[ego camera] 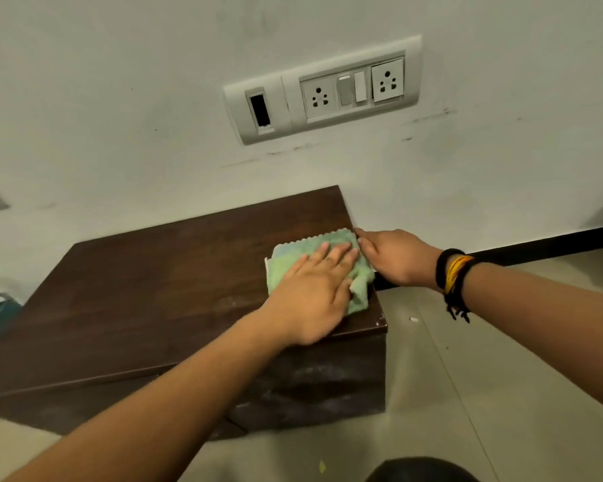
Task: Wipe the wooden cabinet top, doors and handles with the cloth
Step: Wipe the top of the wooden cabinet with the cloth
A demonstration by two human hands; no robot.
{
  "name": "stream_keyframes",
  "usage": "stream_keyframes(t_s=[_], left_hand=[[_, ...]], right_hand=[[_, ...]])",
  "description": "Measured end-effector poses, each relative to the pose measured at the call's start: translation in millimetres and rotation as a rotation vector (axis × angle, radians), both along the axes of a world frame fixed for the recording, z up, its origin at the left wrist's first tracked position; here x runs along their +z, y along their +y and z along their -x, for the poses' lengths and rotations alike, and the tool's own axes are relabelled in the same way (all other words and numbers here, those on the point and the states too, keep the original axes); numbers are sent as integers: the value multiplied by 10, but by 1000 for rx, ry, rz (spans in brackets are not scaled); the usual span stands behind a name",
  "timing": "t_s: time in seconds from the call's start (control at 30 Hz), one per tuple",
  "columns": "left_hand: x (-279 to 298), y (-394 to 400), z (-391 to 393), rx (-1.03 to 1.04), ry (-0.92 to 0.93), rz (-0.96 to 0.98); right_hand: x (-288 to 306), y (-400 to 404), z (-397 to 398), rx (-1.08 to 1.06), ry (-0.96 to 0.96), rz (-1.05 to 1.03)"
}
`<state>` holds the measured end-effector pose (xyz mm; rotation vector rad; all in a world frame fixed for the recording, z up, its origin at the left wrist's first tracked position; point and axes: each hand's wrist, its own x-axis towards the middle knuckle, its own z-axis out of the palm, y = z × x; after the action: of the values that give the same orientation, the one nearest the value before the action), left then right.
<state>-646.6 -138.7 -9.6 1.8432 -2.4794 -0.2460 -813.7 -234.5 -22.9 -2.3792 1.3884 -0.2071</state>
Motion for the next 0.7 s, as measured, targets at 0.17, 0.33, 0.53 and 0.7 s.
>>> stream_keyframes(t_s=[0.17,0.33,0.53,0.7], left_hand=[[-10,505,-316,197,-75,3],[-34,421,221,-33,-28,56],[-183,657,-111,-169,-119,140],[-283,863,-805,-148,-185,240]], right_hand=[[103,79,163,77,-18,-139],[256,58,70,29,117,-125],[255,345,-58,-36,249,-18],[259,861,-560,70,351,112]])
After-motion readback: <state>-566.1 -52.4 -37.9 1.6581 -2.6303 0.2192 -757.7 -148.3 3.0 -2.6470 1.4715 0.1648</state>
